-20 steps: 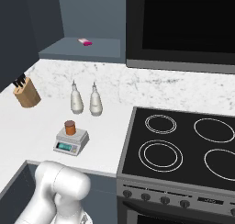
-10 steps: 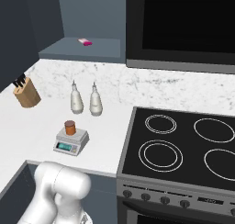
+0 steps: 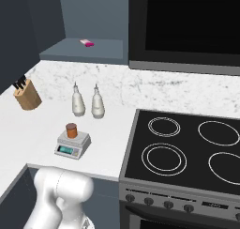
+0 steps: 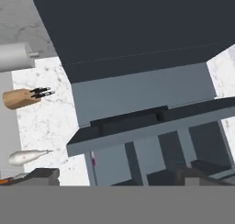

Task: Pick the jam and place it on the digital scale for weighing, and close the cabinet.

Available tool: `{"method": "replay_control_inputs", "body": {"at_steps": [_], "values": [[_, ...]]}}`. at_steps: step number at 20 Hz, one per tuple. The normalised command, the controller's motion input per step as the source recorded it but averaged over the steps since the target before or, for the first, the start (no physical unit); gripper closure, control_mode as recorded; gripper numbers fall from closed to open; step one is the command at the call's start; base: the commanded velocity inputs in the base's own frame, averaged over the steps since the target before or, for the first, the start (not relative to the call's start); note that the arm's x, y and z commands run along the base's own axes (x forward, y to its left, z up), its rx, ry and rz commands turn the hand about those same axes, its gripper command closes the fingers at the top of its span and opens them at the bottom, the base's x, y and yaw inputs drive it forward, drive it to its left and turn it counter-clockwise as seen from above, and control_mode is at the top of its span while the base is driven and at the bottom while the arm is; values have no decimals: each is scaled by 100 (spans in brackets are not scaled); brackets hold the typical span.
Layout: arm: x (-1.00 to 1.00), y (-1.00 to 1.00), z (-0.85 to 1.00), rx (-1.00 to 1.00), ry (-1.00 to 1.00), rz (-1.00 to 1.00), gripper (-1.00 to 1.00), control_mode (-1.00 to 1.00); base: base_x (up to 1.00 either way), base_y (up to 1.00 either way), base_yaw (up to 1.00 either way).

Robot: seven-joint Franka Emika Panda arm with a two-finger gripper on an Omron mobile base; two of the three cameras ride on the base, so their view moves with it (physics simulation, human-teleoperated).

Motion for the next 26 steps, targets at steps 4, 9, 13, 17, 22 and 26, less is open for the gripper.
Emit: {"method": "replay_control_inputs", "body": {"at_steps": [4, 9, 13, 17, 22, 26], "values": [[61, 10, -1, 0, 0, 0, -100, -100, 0, 0, 0], [66, 22, -2, 0, 2, 0, -100, -100, 0, 0, 0], [61, 12, -23, 0, 0, 0, -100, -100, 0, 0, 0], [51, 7, -19, -5, -3, -4, -100, -100, 0, 0, 0], [62, 10, -38, -17, -4, -12, -100, -100, 0, 0, 0], [71, 13, -49, -24, -1, -4, -100, -100, 0, 0, 0]]}}
